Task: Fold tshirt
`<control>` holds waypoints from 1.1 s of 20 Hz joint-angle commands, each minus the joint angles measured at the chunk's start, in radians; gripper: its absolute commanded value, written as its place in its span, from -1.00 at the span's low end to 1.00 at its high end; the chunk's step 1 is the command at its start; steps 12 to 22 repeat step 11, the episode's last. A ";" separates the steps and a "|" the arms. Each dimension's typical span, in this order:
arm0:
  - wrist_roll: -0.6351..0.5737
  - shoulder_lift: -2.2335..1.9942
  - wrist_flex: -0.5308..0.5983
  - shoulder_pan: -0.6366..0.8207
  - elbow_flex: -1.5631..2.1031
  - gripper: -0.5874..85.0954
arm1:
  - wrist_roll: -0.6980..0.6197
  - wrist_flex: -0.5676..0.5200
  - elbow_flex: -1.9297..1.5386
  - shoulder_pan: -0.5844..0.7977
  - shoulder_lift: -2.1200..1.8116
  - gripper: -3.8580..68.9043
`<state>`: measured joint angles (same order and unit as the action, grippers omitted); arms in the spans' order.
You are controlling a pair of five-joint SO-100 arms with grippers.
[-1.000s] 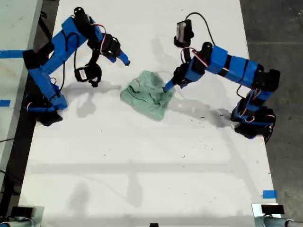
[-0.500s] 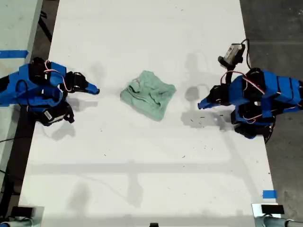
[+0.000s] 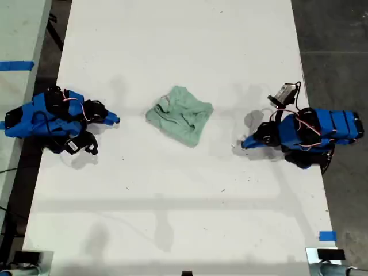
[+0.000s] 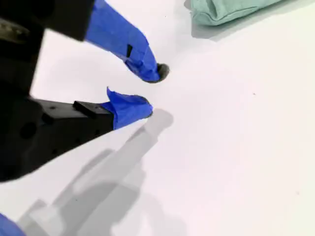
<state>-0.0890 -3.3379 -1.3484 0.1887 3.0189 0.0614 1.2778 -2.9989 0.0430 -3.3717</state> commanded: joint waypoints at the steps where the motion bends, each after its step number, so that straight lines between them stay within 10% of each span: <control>1: 0.009 0.008 -0.075 0.061 -0.003 -0.78 | -0.253 -0.023 0.005 0.094 0.002 -0.79; 3: 0.009 0.008 -0.075 0.080 -0.003 -0.76 | -0.695 -0.018 0.008 0.132 0.000 -0.79; 22: 0.009 0.008 -0.075 0.081 -0.003 -0.75 | -0.684 -0.012 0.009 0.133 0.000 -0.81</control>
